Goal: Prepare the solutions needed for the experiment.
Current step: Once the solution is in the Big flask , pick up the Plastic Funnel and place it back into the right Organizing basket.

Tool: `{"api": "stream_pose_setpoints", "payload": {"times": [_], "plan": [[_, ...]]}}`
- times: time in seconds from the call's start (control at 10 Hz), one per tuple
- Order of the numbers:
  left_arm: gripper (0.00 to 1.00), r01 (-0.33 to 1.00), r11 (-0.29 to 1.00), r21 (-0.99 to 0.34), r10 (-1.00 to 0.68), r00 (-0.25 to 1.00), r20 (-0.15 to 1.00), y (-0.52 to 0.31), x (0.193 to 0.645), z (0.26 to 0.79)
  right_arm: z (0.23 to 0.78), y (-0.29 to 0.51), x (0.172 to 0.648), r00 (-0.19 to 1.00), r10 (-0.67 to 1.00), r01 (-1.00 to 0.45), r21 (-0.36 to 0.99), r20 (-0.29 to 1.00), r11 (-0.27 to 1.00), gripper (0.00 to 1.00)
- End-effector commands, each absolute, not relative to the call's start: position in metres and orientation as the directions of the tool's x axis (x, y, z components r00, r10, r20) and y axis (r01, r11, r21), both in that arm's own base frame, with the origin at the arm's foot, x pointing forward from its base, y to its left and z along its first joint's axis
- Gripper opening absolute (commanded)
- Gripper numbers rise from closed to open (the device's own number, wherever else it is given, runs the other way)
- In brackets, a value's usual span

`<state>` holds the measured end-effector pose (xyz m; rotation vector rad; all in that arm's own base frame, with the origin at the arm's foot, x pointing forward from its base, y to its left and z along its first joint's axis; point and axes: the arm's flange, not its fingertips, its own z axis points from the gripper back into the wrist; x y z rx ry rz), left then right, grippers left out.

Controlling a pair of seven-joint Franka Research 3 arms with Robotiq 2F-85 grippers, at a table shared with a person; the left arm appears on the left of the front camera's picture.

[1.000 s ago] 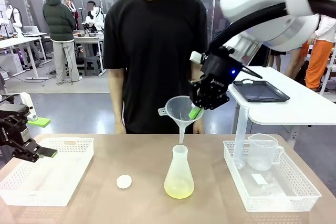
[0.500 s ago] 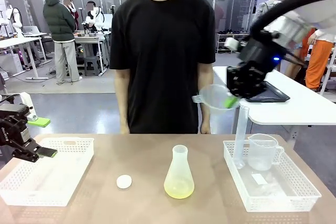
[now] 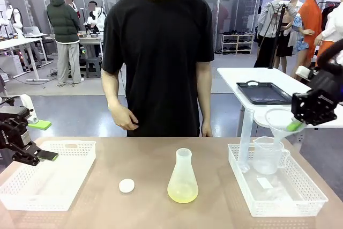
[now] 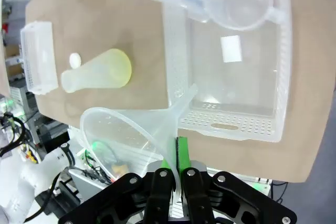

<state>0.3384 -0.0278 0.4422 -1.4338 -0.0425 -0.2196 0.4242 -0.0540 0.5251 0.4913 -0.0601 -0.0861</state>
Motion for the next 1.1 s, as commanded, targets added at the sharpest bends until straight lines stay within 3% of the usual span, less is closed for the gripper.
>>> {"api": "stream_pose_setpoints", "payload": {"times": [0.0, 0.5, 0.7, 1.0], "plan": [[1.0, 0.182, 0.114, -0.977, -0.135, 0.977, 0.167, -0.026, 0.337, 0.443, 0.517, -0.058, 0.425, 0.99, -0.138, 0.107, 0.491, 0.028, 0.864, 0.0], [1.0, 0.182, 0.114, -0.977, -0.135, 0.977, 0.167, -0.026, 0.337, 0.443, 0.515, -0.066, 0.424, 0.992, -0.126, 0.102, 0.481, 0.017, 0.871, 0.03], [1.0, 0.182, 0.114, -0.977, -0.135, 0.977, 0.167, -0.026, 0.337, 0.443, 0.477, -0.053, 0.428, 0.966, -0.217, 0.256, 0.397, -0.141, 0.882, 0.03], [1.0, 0.182, 0.114, -0.977, -0.135, 0.977, 0.167, -0.026, 0.337, 0.443, 0.435, -0.042, 0.434, 0.918, -0.297, 0.375, 0.328, -0.264, 0.867, 0.03]]}}
